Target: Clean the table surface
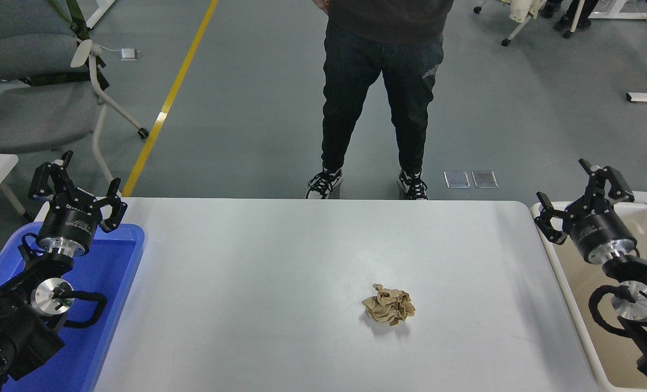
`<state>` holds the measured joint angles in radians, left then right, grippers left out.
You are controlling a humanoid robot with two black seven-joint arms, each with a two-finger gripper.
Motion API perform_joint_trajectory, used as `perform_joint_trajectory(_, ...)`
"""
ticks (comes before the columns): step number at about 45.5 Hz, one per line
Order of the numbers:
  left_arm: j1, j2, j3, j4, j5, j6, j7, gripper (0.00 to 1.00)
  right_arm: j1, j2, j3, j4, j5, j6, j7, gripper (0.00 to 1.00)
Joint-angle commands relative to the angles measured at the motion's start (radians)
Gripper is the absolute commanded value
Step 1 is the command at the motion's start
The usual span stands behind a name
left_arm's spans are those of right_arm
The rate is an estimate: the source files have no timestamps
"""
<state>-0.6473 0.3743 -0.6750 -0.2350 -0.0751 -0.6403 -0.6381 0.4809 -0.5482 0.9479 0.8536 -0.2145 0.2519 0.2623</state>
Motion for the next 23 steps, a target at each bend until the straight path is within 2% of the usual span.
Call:
perform_joint_trajectory(1,0.000,0.000,0.000,0.000,0.000,0.001,0.000,1.00,-0.002,-0.170,-0.083,0.275,-0.031,-0.002,-0.140,0.98)
perform_joint_trajectory(8,0.000,0.000,0.000,0.000,0.000,-0.001,0.000,1.00,0.033,-0.243,-0.143,0.386,-0.163,-0.011,-0.158,0.98)
perform_joint_trajectory(15,0.000,0.000,0.000,0.000,0.000,0.001,0.000,1.00,0.136,-0.332,-0.300,0.487,-0.315,-0.040,-0.328,0.98)
perform_joint_trajectory(23,0.000,0.000,0.000,0.000,0.000,-0.001,0.000,1.00,0.234,-0.381,-0.432,0.627,-0.397,-0.040,-0.402,0.98)
